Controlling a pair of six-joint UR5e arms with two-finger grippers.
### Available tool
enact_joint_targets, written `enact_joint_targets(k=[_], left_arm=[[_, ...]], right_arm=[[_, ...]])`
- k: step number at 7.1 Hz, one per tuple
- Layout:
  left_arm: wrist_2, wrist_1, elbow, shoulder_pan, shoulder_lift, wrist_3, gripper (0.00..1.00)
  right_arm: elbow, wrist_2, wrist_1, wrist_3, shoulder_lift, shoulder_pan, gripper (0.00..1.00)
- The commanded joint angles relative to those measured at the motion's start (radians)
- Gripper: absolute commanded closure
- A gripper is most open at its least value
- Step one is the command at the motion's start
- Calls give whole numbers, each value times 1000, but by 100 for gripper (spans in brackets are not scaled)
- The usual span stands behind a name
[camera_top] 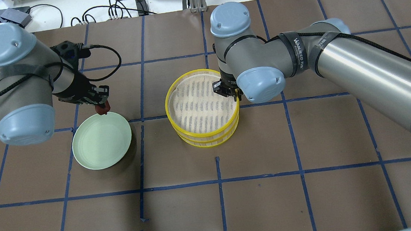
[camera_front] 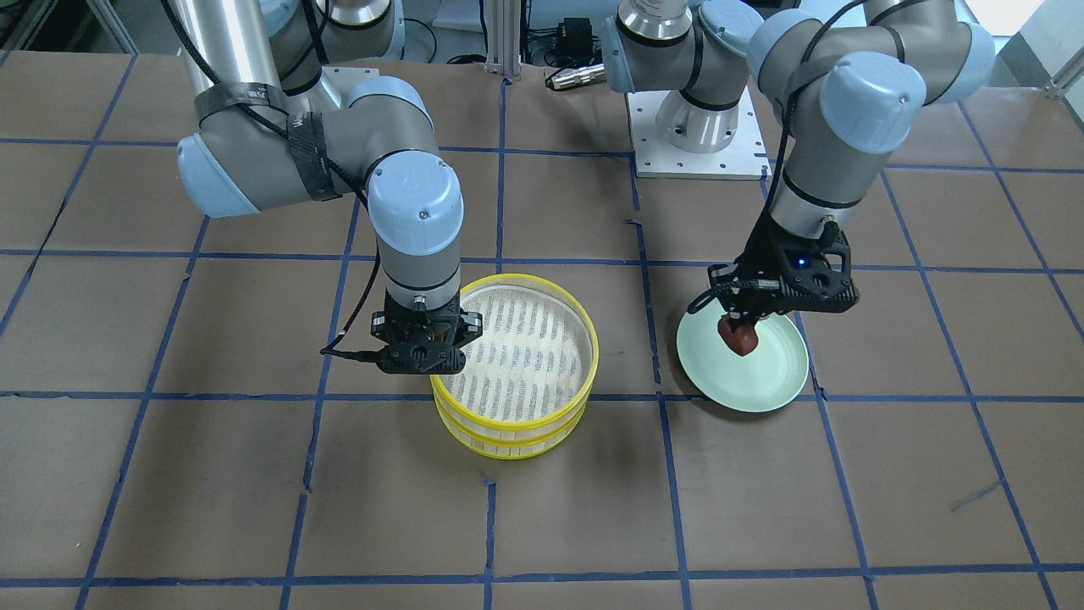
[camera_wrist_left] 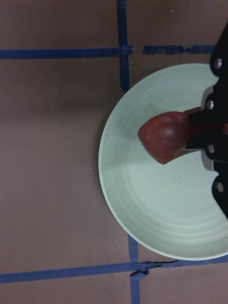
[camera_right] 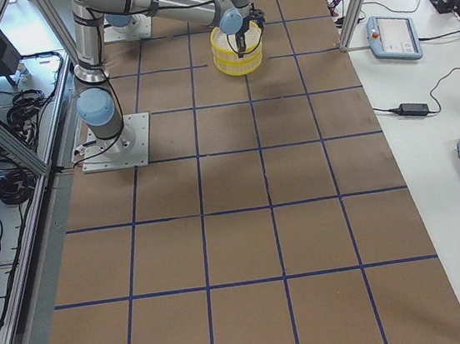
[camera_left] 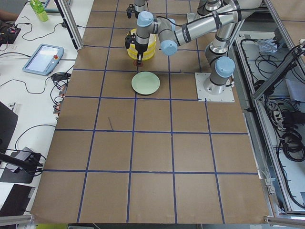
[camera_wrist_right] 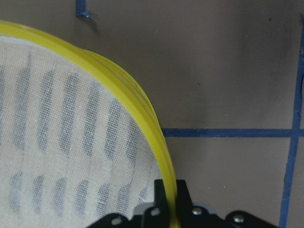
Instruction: Stack buns with steamer
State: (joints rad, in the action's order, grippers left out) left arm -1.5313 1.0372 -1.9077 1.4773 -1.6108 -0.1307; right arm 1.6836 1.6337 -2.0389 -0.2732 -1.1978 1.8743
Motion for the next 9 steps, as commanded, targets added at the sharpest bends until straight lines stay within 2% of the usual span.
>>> enact_joint_targets(k=[1, 3, 4, 5, 6, 7, 8, 9], left_arm=[[-3, 38, 79, 151, -3, 203, 100], [-4, 30, 81, 245, -17, 229, 99], [5, 11, 82, 280, -27, 256, 99], [11, -62, 84, 293, -72, 281, 97], [42, -159, 85, 323, -125, 290, 93], [57, -227, 85, 343, -153, 319, 88], [59, -230, 78, 350, -159, 330, 4], [57, -229, 78, 350, -158, 351, 0]], right_arm=[[-1, 0, 0, -3, 3, 0, 0], [-36, -5, 40, 14, -25, -29, 0], [-74, -9, 128, 15, -81, -64, 0], [-97, -38, 251, 32, -147, -143, 0], [-105, -120, 354, 60, -231, -211, 0], [-105, -120, 414, 89, -291, -251, 0], [-105, -112, 445, 92, -342, -260, 0], [-105, -109, 476, 92, -368, -261, 0]])
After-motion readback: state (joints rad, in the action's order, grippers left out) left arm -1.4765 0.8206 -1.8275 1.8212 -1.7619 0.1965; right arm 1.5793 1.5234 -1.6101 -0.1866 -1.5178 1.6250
